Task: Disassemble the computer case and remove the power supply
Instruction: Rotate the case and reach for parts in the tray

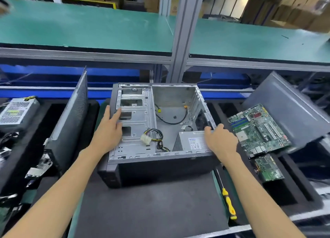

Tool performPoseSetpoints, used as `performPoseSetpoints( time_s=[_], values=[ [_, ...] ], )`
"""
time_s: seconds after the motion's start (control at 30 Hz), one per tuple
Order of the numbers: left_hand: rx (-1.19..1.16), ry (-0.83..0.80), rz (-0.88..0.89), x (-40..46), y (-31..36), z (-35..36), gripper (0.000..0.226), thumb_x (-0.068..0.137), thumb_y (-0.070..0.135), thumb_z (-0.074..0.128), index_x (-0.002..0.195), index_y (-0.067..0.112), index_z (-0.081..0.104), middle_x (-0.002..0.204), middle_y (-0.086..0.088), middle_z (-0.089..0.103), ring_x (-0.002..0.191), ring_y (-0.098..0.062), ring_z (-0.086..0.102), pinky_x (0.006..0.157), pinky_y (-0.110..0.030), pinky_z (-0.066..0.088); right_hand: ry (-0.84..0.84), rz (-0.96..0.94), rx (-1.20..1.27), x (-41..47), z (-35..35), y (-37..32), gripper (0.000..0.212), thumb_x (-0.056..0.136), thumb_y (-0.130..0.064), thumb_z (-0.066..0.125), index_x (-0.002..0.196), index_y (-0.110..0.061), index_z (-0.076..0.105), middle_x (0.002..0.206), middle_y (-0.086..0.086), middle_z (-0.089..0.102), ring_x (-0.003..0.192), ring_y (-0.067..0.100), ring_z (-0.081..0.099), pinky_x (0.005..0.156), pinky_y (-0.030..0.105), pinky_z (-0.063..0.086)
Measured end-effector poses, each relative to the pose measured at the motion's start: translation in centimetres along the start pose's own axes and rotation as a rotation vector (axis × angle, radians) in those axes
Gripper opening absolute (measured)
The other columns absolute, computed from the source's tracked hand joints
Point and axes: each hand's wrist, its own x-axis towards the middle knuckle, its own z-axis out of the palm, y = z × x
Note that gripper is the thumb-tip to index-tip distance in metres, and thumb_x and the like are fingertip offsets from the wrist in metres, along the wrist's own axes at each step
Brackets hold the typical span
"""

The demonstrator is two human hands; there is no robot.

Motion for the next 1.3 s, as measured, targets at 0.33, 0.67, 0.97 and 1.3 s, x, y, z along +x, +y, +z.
performPoseSetpoints(
  time_s=[0.33, 0.67, 0.97, 1.3],
  values=[
    [0.097, -0.079, 0.099, 3.9, -1.1, -0.5, 0.057, 0.106, 0.029, 0.040, 0.157, 0.042, 0.017, 0.168, 0.004, -0.004, 0.146, -0.027, 0.031, 0.104, -0.037, 0.038, -0.046, 0.145, 0.422, -2.6, 0.3, -0.1, 0.051, 0.103, -0.036, 0.043, 0.142, -0.005, 0.032, 0.127, 0.018, 0.055, 0.108, 0.041, 0.062, 0.081, 0.042, 0.044],
    [0.365, 0.296, 0.084, -5.1, 5.7, 1.6, 0.054, 0.101, 0.027, 0.051, 0.148, 0.003, 0.042, 0.152, -0.025, 0.038, 0.143, -0.040, 0.033, 0.113, -0.056, 0.028, -0.146, 0.052, 0.899, 0.0, -1.5, 1.0, 0.074, 0.104, -0.052, 0.040, 0.162, -0.023, 0.005, 0.168, 0.007, 0.015, 0.152, 0.028, 0.021, 0.120, 0.045, 0.022],
    [0.483, 0.268, 0.062, -7.2, 5.3, 4.7, 0.062, 0.101, 0.033, 0.014, 0.135, 0.013, 0.063, 0.136, -0.013, 0.062, 0.135, -0.025, 0.051, 0.119, -0.049, 0.022, -0.274, 0.058, 0.696, 1.7, 0.4, 0.7, 0.057, 0.105, -0.047, 0.042, 0.147, -0.008, 0.041, 0.143, 0.014, 0.055, 0.126, 0.033, 0.053, 0.087, 0.030, 0.034],
    [0.411, 0.274, 0.139, -5.4, 3.8, 4.0, 0.061, 0.101, 0.034, 0.016, 0.133, 0.013, 0.064, 0.136, -0.010, 0.063, 0.135, -0.022, 0.051, 0.121, -0.046, 0.022, -0.222, 0.105, 0.681, -0.5, -0.1, 0.3, 0.050, 0.107, -0.043, 0.040, 0.137, -0.003, 0.044, 0.131, 0.019, 0.059, 0.099, 0.028, 0.053, 0.081, 0.033, 0.038]
  ],
)
